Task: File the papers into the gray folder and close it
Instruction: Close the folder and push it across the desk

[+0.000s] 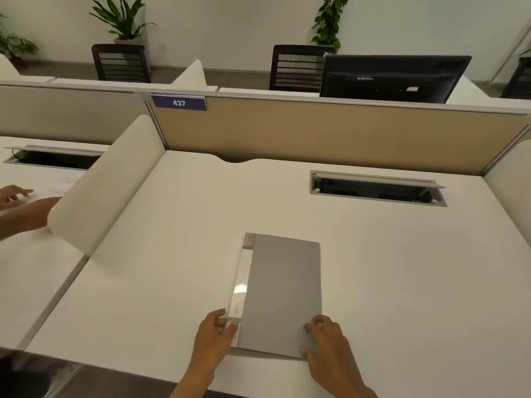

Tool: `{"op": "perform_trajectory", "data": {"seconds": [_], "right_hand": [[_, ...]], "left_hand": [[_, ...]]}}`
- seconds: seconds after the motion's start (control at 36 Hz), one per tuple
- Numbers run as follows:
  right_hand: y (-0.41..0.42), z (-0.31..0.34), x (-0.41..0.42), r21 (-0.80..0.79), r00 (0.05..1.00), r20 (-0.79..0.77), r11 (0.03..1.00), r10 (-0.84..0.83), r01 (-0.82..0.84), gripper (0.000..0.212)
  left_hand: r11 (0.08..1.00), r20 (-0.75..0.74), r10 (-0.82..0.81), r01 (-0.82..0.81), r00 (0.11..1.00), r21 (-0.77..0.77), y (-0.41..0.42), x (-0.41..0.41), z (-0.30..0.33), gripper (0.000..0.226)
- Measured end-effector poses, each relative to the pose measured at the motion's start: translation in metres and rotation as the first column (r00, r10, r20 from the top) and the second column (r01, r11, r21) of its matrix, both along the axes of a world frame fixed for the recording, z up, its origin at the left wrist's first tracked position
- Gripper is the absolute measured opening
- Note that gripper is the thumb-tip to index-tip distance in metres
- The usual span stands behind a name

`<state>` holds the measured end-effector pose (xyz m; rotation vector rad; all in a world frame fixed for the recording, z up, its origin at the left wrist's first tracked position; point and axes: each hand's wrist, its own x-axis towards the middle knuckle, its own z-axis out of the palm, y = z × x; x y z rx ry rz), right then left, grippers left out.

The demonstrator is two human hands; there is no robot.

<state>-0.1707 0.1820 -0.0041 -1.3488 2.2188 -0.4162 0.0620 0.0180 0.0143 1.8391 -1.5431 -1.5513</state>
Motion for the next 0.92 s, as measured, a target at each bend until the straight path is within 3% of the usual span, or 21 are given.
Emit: {"op": "perform_trajectory", "data": {"seconds": [0.17, 0.33, 0.39, 0.47, 0.61, 0.75, 0.92], "right_hand": [[0.000, -0.001, -0.002, -0.040, 0.998, 0.044, 0.998, -0.039, 0.041, 0.042], [-0.002, 0.004, -0.005, -0.121, 0.941, 0.268, 0.962, -0.207, 0.246, 0.031], [-0.003, 0.007, -0.004, -0.131, 0.859, 0.388, 0.903, -0.333, 0.409, 0.043], [-0.004, 0.015, -0.003, 0.002, 0.610, 0.609, 0.770, -0.508, 0.639, 0.059], [-0.006, 0.016, -0.007, 0.242, 0.175, 0.829, 0.622, -0.532, 0.744, 0.059], [-0.012, 0.030, -0.008, 0.267, 0.083, 0.865, 0.592, -0.496, 0.760, 0.053], [-0.033, 0.042, -0.013, 0.220, 0.092, 0.884, 0.581, -0.459, 0.784, 0.054]], "left_hand": [[0.995, -0.089, 0.076, -0.070, 0.993, 0.069, -0.003, -0.010, 0.011, 0.035], [0.987, -0.131, 0.110, -0.093, 0.985, 0.129, -0.007, -0.013, 0.014, 0.038], [0.982, -0.157, 0.131, -0.106, 0.979, 0.155, -0.008, -0.012, 0.013, 0.038], [0.971, -0.215, 0.178, -0.137, 0.960, 0.194, -0.010, -0.011, 0.017, 0.032], [0.965, -0.257, 0.199, -0.144, 0.946, 0.218, -0.011, -0.011, 0.024, 0.030], [0.969, -0.253, 0.189, -0.139, 0.949, 0.204, -0.016, -0.011, 0.029, 0.037], [0.976, -0.272, 0.170, -0.124, 0.947, 0.176, -0.035, -0.017, 0.039, 0.032]]}}
